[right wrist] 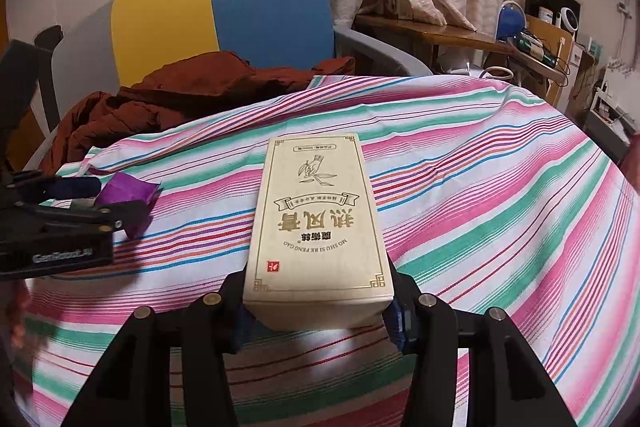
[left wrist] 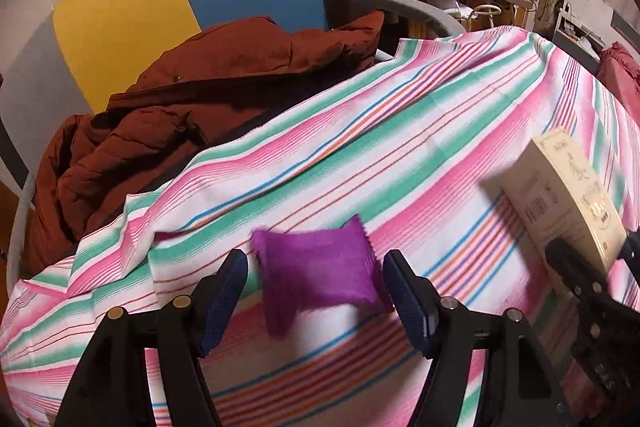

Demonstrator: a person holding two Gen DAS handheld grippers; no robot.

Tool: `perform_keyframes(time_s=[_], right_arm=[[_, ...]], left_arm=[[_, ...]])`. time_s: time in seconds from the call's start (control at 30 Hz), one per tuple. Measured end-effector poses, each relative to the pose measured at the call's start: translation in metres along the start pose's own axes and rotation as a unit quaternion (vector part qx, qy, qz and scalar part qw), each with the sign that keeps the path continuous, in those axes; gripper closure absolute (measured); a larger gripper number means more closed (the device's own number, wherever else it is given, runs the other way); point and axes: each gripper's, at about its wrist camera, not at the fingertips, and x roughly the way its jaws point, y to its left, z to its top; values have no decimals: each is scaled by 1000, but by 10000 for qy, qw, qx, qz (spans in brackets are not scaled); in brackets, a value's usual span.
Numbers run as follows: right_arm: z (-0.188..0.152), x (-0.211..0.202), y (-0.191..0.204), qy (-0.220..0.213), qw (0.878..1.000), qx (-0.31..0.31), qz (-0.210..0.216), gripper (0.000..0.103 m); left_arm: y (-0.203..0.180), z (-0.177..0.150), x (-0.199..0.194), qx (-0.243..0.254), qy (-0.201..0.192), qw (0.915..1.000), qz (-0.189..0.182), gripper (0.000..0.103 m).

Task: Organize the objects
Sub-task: 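Grasp the purple packet with the left tool while the right tool holds the tea box, then carry tea box and purple packet over the gold tray and open both tools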

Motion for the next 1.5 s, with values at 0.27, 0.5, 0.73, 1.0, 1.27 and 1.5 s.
perform_keyframes(time_s=[0.27, 0.5, 0.73, 1.0, 1.27, 1.5], right_arm=[[0, 0, -1, -18, 10000, 45, 2, 51], [0, 0, 0, -33, 10000, 21, -49, 51], [-1, -1, 0, -83, 9999, 30, -90, 51], [-1, -7, 3, -228, 9996, -38, -180, 51], [-1, -13, 4, -378, 9989, -58, -269, 51], [-3, -39, 8, -975, 9947, -148, -274, 51]], left_arm=[[3, -8, 7, -426, -159, 9989, -103, 45], [3, -17, 5, -615, -341, 9974, -177, 57], [-3, -25, -3, -612, -499, 9969, -50, 63], [-9, -35, -12, -576, -568, 9967, 99, 63], [-22, -56, -37, -526, -818, 9951, 172, 63], [-35, -84, -68, -540, -1019, 9933, 116, 63]])
